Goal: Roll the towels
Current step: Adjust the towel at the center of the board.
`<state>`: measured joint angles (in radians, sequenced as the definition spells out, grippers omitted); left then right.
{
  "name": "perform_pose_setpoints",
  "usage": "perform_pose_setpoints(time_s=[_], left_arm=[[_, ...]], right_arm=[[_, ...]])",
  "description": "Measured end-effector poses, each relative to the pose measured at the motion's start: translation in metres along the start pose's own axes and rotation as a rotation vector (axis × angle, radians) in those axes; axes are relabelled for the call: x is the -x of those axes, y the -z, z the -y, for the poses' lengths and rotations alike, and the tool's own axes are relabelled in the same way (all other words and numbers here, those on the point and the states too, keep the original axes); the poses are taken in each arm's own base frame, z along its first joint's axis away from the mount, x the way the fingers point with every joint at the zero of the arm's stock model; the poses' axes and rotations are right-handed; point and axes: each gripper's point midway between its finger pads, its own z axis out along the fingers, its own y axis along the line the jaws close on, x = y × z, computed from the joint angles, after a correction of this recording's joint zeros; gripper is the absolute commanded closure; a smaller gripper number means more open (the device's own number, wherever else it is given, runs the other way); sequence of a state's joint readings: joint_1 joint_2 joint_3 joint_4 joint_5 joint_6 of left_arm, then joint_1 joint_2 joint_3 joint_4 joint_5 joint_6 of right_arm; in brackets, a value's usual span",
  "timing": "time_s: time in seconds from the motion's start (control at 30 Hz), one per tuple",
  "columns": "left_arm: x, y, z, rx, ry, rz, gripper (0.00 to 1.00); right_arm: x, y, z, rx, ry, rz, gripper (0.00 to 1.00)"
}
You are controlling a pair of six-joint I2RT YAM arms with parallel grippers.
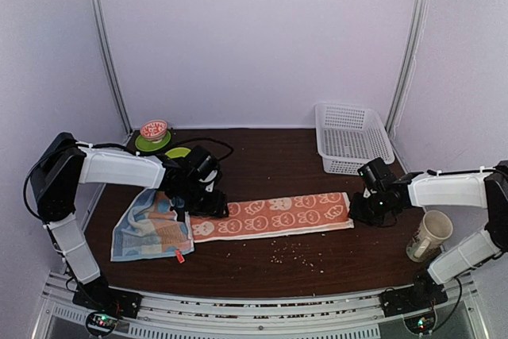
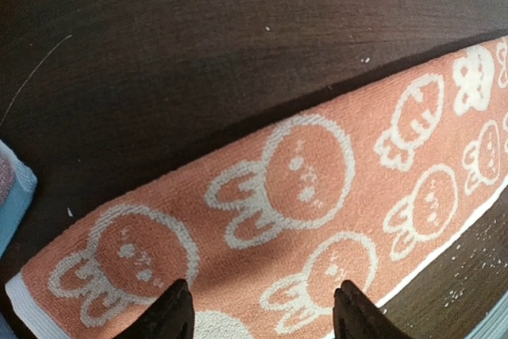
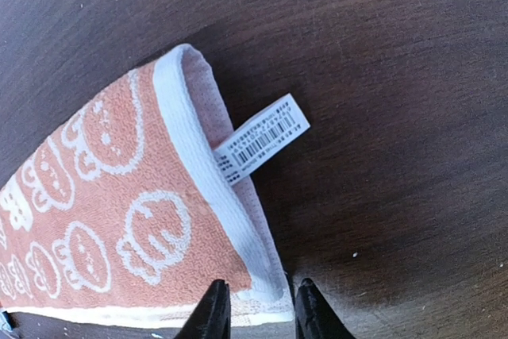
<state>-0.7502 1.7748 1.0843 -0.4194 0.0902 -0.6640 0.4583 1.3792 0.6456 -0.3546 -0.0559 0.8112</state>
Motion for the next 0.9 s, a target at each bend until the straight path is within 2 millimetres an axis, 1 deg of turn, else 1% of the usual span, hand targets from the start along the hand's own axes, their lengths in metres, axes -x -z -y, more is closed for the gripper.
perform_pose_setpoints(time_s=[0.3,0.5,0.63,0.77,0.9], left_arm=[[-0.004,-0.0016,-0.0023,0.005,0.001,-0.009,0.38],[-0.0039,-0.0016,-0.0022,0.004,0.001,-0.009,0.38],[-0.004,-0.0016,-0.0021,0.003,0.001,-0.009,0.38],[-0.0041,-0.0016,-0.0019,0.002,0.001,-0.01,0.38],[-0.0041,-0.0016,-0.0019,0.002,0.001,-0.01,0.38]], right_arm=[[-0.0034,-0.0077,0.0016,-0.015,0.002,-0.021,0.81],[-0.0037,-0.0083,0.0004,-0.009,0.002,-0.024,0.94],[-0.0038,-0.0081,-0.0005,-0.004,0.001,-0.025,1.0],[-0.0037,-0.0075,-0.001,-0.002,0.001,-0.025,1.0],[-0.0013,-0.0025,-0.0035,0.013,0.0,-0.014,1.0]])
